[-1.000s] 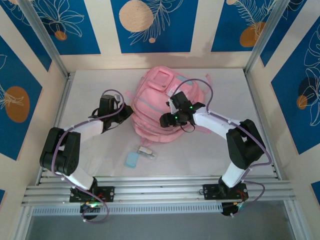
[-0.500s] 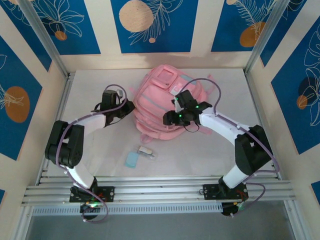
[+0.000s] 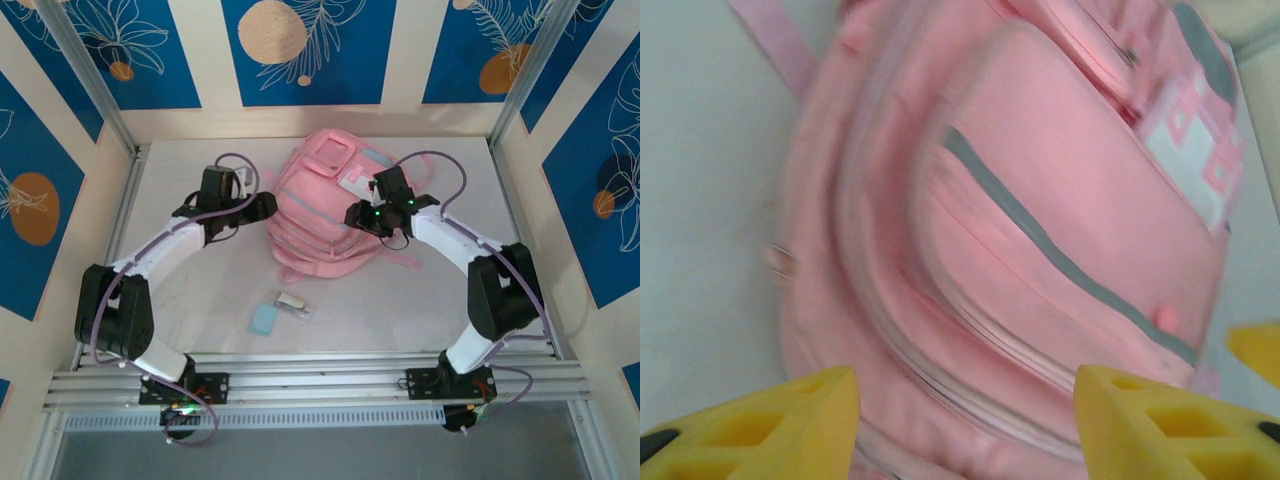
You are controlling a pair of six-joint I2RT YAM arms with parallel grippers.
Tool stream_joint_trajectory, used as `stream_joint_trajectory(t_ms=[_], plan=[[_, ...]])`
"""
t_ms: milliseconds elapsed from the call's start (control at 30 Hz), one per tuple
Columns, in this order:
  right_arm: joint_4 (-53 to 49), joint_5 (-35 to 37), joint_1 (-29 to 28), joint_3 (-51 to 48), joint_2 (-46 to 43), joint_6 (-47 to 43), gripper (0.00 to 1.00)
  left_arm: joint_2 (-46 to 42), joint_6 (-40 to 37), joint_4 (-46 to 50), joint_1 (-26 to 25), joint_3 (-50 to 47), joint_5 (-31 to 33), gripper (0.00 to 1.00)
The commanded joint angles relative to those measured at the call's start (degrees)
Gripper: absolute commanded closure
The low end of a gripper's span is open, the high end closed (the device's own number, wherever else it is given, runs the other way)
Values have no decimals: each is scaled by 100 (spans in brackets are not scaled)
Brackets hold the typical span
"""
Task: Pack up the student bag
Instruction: Unzip the student bag at the top-center of the table.
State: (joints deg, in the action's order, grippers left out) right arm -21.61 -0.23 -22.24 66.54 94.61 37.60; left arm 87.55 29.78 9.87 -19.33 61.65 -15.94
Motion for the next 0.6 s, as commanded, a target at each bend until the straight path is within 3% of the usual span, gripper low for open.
stream_joint_trajectory(t_ms=[0,67,167,333,567], plan=[[402,-279,43,259,341,370,55,-177,-182,360,-545,-142,198,42],[488,-357,60,393,554,460,65,-138,-119,322,-875,-174,327,42],[577,-688,103,576,758,657,100,32,40,196,-1391,-231,715,41],[735,-1085,26,583,670,987,100,401,236,65,-1992,-195,1213,38],[901,-1058,-175,492,580,1194,100,1125,186,484,-2348,392,1590,41]])
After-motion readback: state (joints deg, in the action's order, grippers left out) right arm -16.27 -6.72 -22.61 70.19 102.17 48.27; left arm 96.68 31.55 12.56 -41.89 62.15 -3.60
